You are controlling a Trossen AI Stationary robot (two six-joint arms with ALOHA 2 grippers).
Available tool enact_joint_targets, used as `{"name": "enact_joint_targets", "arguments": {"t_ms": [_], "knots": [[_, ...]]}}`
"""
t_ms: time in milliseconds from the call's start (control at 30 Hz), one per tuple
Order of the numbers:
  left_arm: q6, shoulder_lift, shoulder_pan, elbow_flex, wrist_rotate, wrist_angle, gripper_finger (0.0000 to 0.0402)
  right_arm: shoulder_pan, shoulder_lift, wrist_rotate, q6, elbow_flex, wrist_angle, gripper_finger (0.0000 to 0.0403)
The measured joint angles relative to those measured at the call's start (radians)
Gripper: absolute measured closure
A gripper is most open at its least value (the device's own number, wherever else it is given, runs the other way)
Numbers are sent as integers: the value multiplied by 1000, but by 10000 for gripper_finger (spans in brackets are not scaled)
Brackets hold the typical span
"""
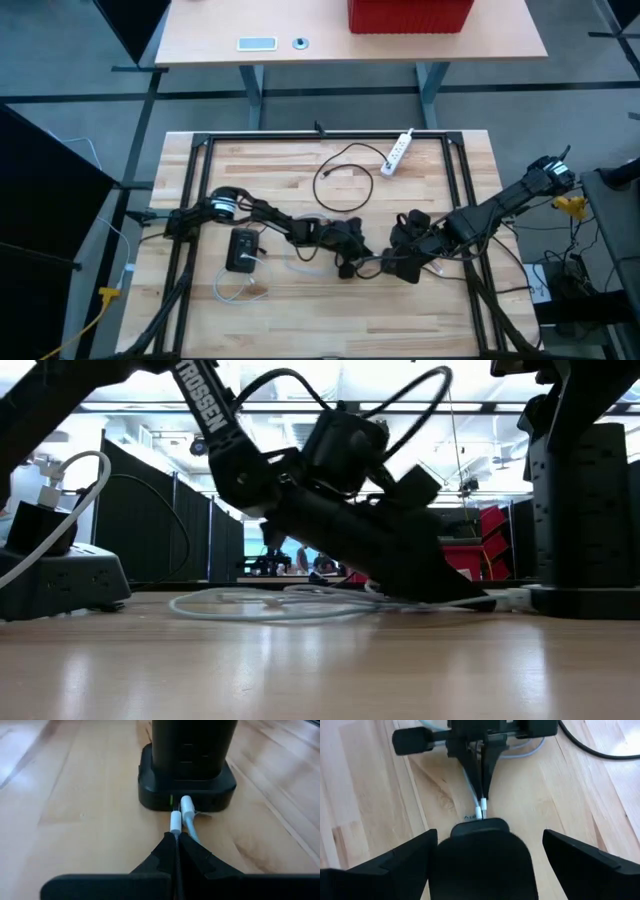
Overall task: Insert USB
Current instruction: Insert the white charger cable into the right black outlet extension
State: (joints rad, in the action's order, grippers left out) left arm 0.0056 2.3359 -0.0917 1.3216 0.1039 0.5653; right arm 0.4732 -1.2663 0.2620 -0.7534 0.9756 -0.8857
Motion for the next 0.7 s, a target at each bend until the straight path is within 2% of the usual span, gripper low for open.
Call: {"name": "enact_joint_targets", "arguments": {"t_ms": [233,400,700], "knots": [[15,5,4,24,12,-38,401,0,0,-13,-16,0,2,57],[18,-19,16,3,18,-54,401,-2,0,-118,-59,28,-20,57],[14,-22,20,3,-10,-7,401,2,-8,-130,10,42,-51,57]]}}
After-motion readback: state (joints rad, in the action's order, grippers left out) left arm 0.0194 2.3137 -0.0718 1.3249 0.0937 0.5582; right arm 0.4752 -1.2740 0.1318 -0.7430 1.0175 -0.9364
